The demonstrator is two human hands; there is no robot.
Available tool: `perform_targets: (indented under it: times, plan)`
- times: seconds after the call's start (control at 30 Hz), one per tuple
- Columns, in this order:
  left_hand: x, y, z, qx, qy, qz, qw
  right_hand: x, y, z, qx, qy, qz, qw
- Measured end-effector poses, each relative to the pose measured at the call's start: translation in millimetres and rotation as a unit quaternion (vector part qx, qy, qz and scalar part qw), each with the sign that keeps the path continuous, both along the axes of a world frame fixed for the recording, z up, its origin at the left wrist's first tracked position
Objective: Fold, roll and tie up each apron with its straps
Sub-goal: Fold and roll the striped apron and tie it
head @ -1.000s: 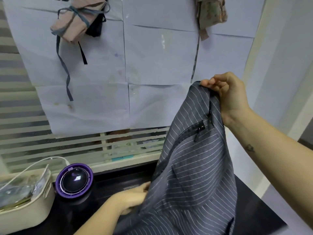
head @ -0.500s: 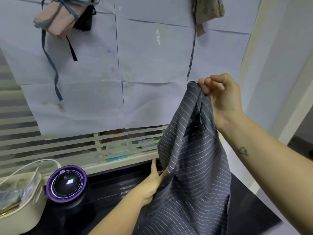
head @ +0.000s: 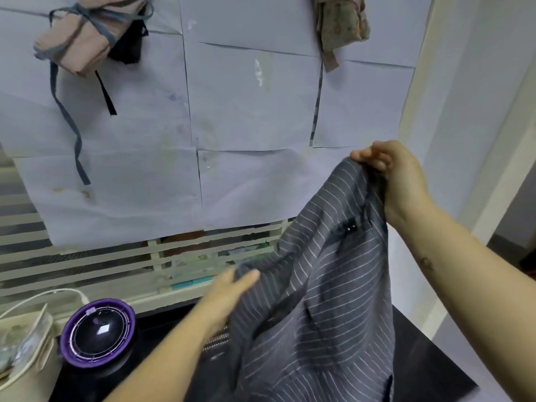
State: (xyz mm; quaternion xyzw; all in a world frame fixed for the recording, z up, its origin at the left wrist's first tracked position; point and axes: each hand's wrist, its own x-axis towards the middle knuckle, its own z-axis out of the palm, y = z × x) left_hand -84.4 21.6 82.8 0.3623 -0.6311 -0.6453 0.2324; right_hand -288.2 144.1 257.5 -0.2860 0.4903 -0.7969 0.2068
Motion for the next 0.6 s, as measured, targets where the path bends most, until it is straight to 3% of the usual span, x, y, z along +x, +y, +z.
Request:
perform_targets:
  times: [0.07,0.13,0.37,0.5,0.6]
  plan:
    - [20,-29,17,-0.010,0.035,0.078,0.996,-19,-2,-22,0.100,0.139,-0.134,0.976]
    - [35,-49,41,-0.045,0.054,0.116,0.991,-32,-5,-49,0.171,0.206,-0.162,0.950]
    - [65,-69,115,-0.219,0.036,0.149,0.964,-28,-11,-91,0.322,0.377,0.005,0.869]
    - [90,-72,141,-0.313,-0.018,0.146,0.938,-26,-12,-98,0.368,0.374,0.106,0.845]
    - [106,-72,149,-0.334,-0.034,0.159,0.928,-12,-13,-98,0.426,0.401,0.206,0.785]
